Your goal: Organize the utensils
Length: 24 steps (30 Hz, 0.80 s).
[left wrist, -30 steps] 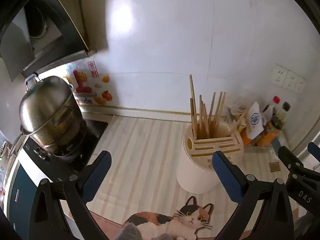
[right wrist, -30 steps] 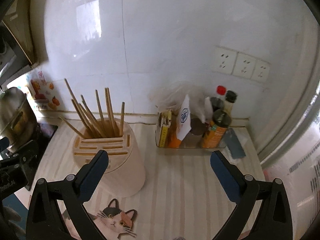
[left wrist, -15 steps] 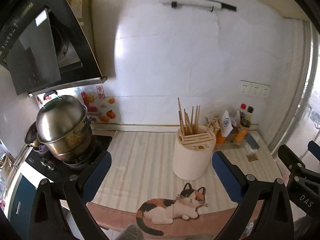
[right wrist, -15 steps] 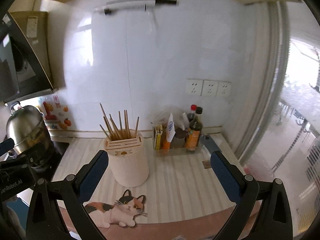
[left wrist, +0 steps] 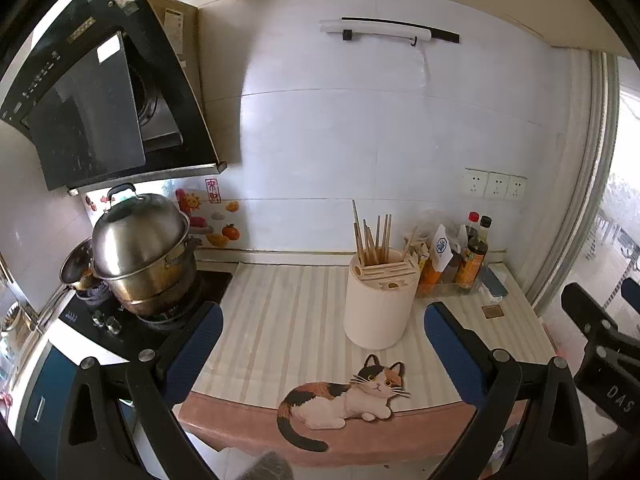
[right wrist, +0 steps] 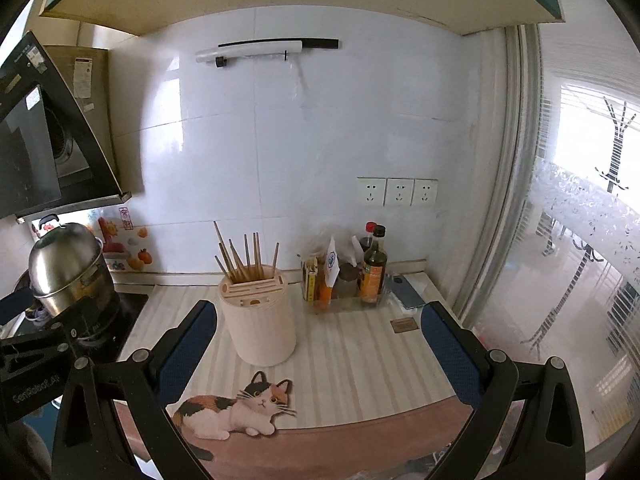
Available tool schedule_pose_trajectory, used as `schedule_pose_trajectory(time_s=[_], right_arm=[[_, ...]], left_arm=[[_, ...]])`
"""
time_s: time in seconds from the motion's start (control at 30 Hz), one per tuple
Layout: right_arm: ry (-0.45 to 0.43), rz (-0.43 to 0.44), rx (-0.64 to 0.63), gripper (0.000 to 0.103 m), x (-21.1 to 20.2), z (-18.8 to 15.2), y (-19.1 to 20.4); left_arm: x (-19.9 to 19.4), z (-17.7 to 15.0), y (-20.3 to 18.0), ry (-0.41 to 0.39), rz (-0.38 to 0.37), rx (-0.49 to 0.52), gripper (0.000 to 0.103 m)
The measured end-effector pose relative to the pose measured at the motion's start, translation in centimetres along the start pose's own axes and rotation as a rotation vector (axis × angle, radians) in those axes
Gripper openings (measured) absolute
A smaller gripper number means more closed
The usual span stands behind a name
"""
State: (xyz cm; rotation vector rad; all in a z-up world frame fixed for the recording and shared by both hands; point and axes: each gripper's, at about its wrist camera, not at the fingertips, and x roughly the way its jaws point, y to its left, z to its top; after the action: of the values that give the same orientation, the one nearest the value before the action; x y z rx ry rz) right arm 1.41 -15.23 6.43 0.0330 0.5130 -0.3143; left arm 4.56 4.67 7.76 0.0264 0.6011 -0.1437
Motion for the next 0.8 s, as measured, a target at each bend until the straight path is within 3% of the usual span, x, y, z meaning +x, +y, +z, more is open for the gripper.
schedule_pose_trajectory(time_s=[0.8], right_arm=[[0.018,0.032,-0.016,0.103,0.7,0.1,-1.4]], left_arm=[[-0.7,-0.4,-1.4,0.007,0.046,0.011,0.103]])
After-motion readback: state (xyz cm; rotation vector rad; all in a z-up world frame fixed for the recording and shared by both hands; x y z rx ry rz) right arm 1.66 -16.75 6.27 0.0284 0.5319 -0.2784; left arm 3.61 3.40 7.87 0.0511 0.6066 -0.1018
